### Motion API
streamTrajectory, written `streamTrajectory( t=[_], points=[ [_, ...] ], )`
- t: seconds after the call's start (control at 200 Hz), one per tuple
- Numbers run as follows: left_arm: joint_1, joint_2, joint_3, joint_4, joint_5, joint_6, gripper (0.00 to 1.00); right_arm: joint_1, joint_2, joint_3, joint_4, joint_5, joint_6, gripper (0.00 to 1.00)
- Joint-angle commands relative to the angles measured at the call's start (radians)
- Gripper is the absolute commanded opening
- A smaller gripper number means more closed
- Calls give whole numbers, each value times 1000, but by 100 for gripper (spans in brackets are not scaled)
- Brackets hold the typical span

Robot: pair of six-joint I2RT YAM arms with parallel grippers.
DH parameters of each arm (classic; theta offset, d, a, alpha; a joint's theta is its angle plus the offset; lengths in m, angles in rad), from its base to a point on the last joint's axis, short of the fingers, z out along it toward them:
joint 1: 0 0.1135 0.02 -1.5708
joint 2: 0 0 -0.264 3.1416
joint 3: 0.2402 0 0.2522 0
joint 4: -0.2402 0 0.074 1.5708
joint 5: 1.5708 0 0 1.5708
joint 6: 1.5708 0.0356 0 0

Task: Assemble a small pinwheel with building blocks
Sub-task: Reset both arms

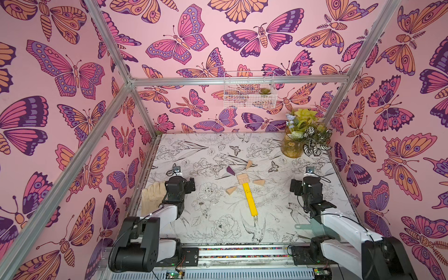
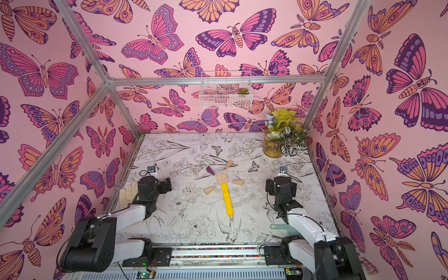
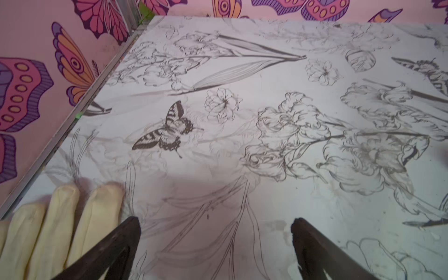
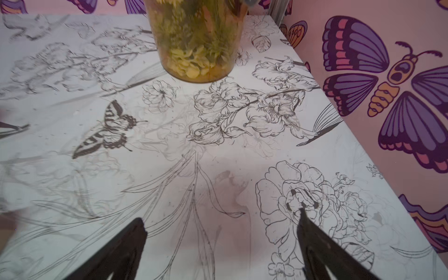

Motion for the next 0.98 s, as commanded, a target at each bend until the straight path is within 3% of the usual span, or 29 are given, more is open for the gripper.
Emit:
streamTrajectory(
  t=[0.0, 0.05, 0.125, 0.19, 0.25, 0.291, 0.972],
  points=[
    [45, 103, 19, 248, 99, 43, 100, -31, 158, 4, 430, -53, -95, 99],
    [59, 204, 6, 383, 117, 42, 100, -39, 248, 42, 472, -83, -133, 99],
    [69, 165, 49, 223, 183, 45, 100, -73, 346, 53, 536, -120, -108, 99],
    [73, 203, 28, 332, 187, 50, 100, -100, 408, 46, 624, -135, -80, 99],
    [72, 173, 54, 225, 184, 44, 100, -111, 382, 65, 542, -154, -72, 99],
    [72, 188, 42, 272, 185, 48, 100, -114, 365, 83, 471, -160, -66, 99],
    [67, 190, 41, 284, 183, 55, 100, -121, 370, 80, 491, -171, -64, 99]
  ],
)
